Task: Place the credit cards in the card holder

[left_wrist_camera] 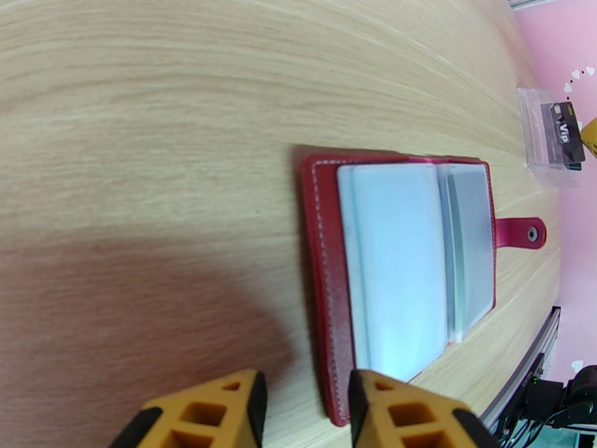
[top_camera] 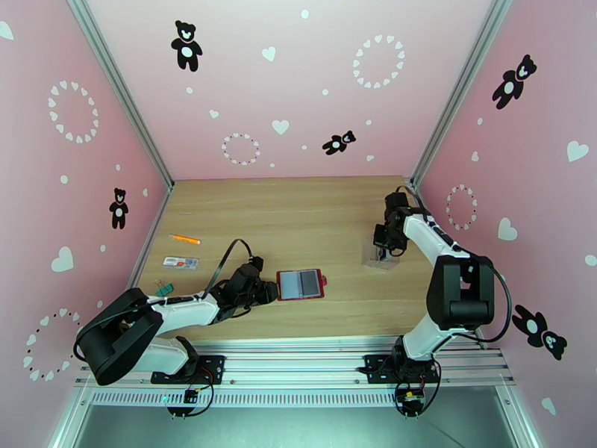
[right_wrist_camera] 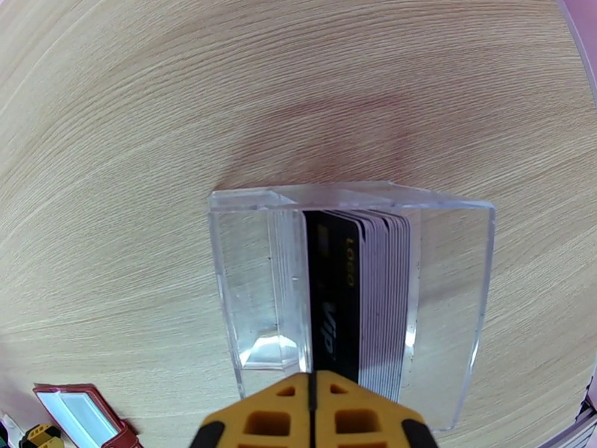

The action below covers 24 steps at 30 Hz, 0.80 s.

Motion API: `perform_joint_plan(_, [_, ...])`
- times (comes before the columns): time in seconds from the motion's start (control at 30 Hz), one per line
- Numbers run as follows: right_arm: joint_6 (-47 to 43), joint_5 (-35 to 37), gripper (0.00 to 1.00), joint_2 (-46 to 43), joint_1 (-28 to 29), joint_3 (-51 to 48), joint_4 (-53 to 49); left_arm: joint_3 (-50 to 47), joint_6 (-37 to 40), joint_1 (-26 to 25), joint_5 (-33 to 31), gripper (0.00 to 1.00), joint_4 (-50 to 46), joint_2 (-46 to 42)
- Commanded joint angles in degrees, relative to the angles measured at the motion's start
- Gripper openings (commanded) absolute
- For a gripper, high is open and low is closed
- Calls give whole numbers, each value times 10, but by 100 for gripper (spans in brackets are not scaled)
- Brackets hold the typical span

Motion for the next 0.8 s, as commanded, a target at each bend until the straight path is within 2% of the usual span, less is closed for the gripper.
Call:
perform_joint_plan(0.0, [-1, -21, 12, 16, -2, 0, 5, -6, 3, 5, 2, 36, -7, 18])
perform_joint_plan(0.17, [-2, -25, 20, 31, -2, 5, 3, -6, 5, 5, 3, 36, -7, 17])
perform_joint_plan(0.37, [-1, -15, 21, 38, -3, 10, 1, -6, 5, 5, 3, 36, -7, 19])
perform_joint_plan(0.47, [0, -6, 14, 34, -2, 12, 1, -7, 6, 5, 4, 36, -7, 17])
perform_joint_plan(0.57, [0, -3, 0, 26, -2, 15, -2, -7, 5, 5, 4, 36, -8, 13])
perform_joint_plan(0.77, [1, -7, 0, -45, 0, 4, -16, -9, 4, 5, 3, 36, -11, 6])
